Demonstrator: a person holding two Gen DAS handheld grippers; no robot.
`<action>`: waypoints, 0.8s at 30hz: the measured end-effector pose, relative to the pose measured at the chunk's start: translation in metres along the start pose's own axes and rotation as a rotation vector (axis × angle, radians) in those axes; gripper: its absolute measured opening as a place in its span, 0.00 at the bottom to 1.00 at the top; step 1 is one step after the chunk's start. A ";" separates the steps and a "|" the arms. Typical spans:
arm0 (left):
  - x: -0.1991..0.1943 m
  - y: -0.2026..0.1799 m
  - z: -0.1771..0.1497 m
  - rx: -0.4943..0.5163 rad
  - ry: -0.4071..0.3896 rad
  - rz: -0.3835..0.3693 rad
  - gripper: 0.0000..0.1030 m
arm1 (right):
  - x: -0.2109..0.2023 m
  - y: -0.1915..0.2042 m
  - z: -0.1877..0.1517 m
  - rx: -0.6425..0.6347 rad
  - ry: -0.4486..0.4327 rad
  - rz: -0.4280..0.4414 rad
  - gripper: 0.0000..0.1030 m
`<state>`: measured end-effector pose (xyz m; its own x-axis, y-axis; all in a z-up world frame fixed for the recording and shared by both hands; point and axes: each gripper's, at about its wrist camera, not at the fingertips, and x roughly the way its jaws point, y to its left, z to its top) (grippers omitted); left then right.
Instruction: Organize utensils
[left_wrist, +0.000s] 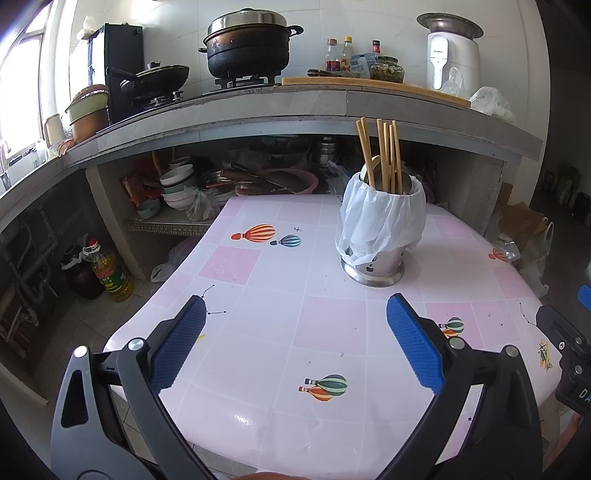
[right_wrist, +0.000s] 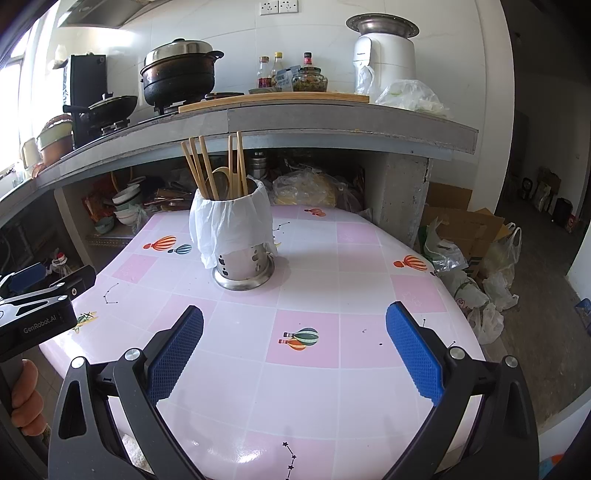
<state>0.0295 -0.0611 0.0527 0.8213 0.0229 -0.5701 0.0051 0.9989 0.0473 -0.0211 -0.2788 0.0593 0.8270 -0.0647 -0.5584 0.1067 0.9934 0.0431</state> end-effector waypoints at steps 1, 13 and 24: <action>0.000 0.000 0.000 0.000 -0.001 0.000 0.92 | 0.000 -0.001 0.000 0.000 -0.001 0.000 0.94; 0.000 0.000 0.000 0.001 0.000 0.000 0.92 | 0.000 0.001 0.001 -0.004 -0.002 0.003 0.94; 0.000 -0.001 0.001 0.002 0.000 0.001 0.92 | 0.000 0.001 0.001 -0.004 -0.001 0.003 0.94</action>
<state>0.0301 -0.0617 0.0531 0.8210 0.0234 -0.5704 0.0057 0.9988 0.0493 -0.0202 -0.2784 0.0604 0.8282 -0.0616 -0.5571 0.1020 0.9939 0.0418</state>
